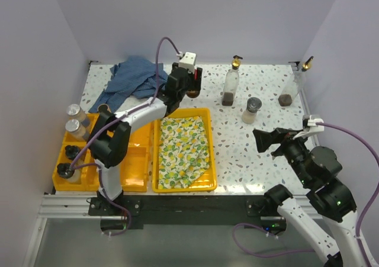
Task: Organize the condiment bottles
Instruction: Place the bottle in the storage box.
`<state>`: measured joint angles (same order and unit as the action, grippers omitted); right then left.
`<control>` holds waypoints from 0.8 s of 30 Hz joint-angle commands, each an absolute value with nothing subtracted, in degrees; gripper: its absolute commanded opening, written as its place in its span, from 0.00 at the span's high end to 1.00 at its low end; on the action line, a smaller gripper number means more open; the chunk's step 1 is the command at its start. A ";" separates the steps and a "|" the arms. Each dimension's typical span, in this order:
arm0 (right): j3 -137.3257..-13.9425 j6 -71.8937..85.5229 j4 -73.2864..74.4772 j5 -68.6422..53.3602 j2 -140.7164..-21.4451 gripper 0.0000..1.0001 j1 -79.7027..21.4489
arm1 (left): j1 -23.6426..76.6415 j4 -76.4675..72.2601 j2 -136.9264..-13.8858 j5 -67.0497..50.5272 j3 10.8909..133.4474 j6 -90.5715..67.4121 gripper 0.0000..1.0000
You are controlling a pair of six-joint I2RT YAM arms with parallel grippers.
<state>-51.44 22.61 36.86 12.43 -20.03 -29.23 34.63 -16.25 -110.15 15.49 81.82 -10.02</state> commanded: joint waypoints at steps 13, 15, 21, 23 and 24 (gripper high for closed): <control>-56.08 25.75 39.38 11.69 -19.25 0.01 -29.44 | 41.22 11.66 -68.50 54.55 60.30 -34.85 1.00; -55.99 26.01 39.38 11.52 -18.90 0.02 -29.36 | 41.92 19.41 -62.01 58.08 57.14 -39.27 1.00; -55.99 26.81 39.46 10.20 -18.81 0.01 -29.44 | 42.01 41.01 -53.52 59.41 54.66 -54.38 1.00; -55.99 27.24 39.38 9.76 -18.81 0.01 -29.44 | 42.19 53.79 -54.92 60.64 57.11 -62.99 1.00; -55.99 27.25 39.38 9.41 -18.90 0.02 -29.36 | 42.19 57.97 -56.41 61.34 57.82 -65.98 1.00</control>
